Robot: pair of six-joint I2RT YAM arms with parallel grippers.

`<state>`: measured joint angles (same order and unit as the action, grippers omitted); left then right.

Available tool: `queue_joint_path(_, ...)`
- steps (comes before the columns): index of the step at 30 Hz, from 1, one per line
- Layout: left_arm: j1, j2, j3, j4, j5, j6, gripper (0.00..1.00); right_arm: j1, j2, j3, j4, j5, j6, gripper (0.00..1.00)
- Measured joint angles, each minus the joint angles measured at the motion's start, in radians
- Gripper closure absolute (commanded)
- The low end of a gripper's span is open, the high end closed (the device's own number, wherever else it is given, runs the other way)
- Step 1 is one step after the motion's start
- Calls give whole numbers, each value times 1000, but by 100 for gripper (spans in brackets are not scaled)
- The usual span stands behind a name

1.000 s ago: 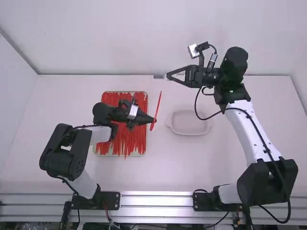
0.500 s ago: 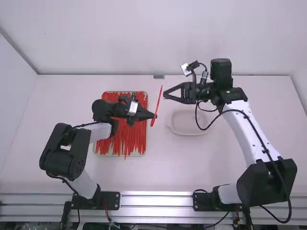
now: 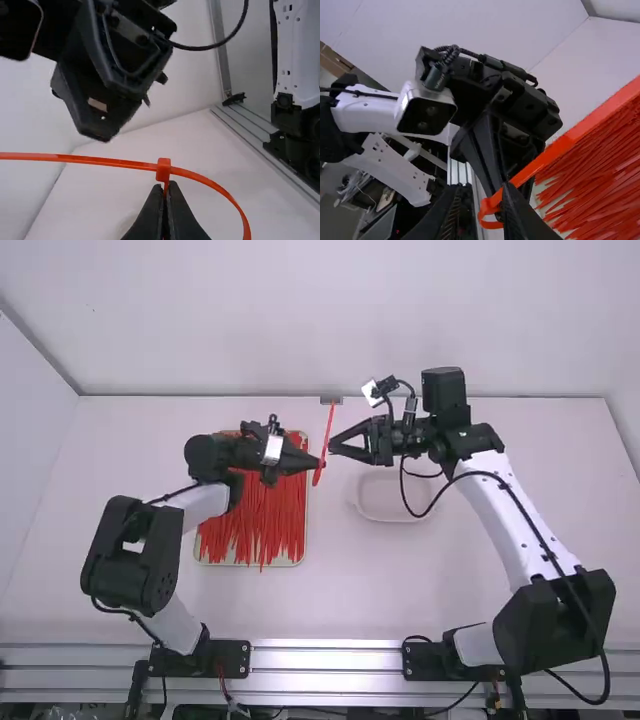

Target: Fasten the cable tie

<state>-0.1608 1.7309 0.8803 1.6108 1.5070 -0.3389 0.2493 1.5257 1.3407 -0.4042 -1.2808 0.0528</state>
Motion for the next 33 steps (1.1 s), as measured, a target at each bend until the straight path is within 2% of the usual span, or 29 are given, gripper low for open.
queue_joint_path(13,0,0,43,0,0,-5,98,13,0,0,108,29,64,76)
queue_joint_path(33,-5,-32,43,0,-23,16,99,13,0,0,110,29,79,73)
